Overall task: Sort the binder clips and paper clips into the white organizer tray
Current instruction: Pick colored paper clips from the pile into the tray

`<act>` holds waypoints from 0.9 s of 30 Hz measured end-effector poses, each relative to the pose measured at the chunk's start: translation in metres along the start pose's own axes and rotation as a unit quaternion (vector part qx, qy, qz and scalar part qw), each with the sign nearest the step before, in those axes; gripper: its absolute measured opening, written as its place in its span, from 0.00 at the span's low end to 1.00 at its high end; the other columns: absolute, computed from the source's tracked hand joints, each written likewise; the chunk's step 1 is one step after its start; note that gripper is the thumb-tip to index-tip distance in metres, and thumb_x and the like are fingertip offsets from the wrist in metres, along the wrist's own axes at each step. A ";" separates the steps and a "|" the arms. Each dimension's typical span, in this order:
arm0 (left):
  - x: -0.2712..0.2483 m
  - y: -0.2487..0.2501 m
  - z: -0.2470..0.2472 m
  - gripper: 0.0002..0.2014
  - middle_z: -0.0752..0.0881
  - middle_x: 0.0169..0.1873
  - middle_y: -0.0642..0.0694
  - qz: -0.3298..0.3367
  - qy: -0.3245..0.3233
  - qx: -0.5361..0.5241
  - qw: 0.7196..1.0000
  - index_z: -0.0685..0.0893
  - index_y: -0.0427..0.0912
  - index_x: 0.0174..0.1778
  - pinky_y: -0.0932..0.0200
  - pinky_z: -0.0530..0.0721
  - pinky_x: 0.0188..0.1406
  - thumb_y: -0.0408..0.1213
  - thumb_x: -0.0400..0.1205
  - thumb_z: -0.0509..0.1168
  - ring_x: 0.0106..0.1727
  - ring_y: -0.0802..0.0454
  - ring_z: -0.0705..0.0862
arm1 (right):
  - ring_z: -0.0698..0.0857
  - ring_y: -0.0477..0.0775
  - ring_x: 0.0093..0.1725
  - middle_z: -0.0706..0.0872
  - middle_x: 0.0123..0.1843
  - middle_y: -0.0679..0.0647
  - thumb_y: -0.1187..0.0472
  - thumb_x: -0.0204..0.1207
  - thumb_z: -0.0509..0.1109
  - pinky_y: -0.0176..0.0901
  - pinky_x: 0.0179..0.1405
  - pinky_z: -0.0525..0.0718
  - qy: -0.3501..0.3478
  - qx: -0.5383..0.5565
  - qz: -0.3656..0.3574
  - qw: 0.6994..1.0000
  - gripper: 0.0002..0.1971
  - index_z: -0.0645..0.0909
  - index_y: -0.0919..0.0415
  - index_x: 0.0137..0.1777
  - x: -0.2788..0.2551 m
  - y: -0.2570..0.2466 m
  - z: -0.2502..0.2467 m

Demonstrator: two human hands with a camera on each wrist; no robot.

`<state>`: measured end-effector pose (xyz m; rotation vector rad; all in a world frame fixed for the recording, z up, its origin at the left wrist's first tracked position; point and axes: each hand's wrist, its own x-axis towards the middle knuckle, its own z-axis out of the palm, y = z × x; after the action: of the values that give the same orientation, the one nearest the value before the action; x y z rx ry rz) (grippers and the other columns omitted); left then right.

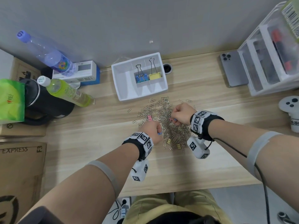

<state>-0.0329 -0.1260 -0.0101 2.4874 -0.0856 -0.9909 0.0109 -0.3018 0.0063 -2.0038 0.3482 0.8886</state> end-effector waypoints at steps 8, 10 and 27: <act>0.007 -0.007 -0.013 0.07 0.82 0.30 0.58 -0.053 0.045 -0.042 0.997 0.85 0.47 0.30 0.61 0.82 0.36 0.32 0.73 0.71 0.37 0.54 0.84 | 0.86 0.51 0.28 0.92 0.36 0.56 0.62 0.80 0.66 0.41 0.31 0.81 -0.034 -0.013 0.000 0.999 0.07 0.82 0.60 0.40 0.002 -0.001 0.008; 0.007 -0.008 -0.020 0.04 0.84 0.31 0.55 -0.074 0.053 -0.073 0.993 0.89 0.42 0.34 0.63 0.81 0.33 0.31 0.73 0.70 0.36 0.56 0.84 | 0.85 0.50 0.27 0.91 0.35 0.54 0.62 0.80 0.66 0.41 0.31 0.81 -0.040 -0.012 -0.002 0.999 0.08 0.84 0.59 0.41 0.001 -0.006 0.009; 0.013 -0.001 -0.069 0.15 0.82 0.27 0.43 -0.105 -0.026 -0.436 0.893 0.93 0.43 0.50 0.63 0.66 0.19 0.46 0.70 0.79 0.20 0.55 0.70 | 0.78 0.51 0.24 0.81 0.30 0.58 0.57 0.84 0.64 0.37 0.20 0.76 -0.131 0.213 0.129 0.960 0.13 0.80 0.64 0.41 0.005 -0.039 0.011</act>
<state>0.0227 -0.1011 0.0253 1.6526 0.5151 -0.9021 0.0312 -0.2701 0.0229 -1.4452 0.6039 1.1195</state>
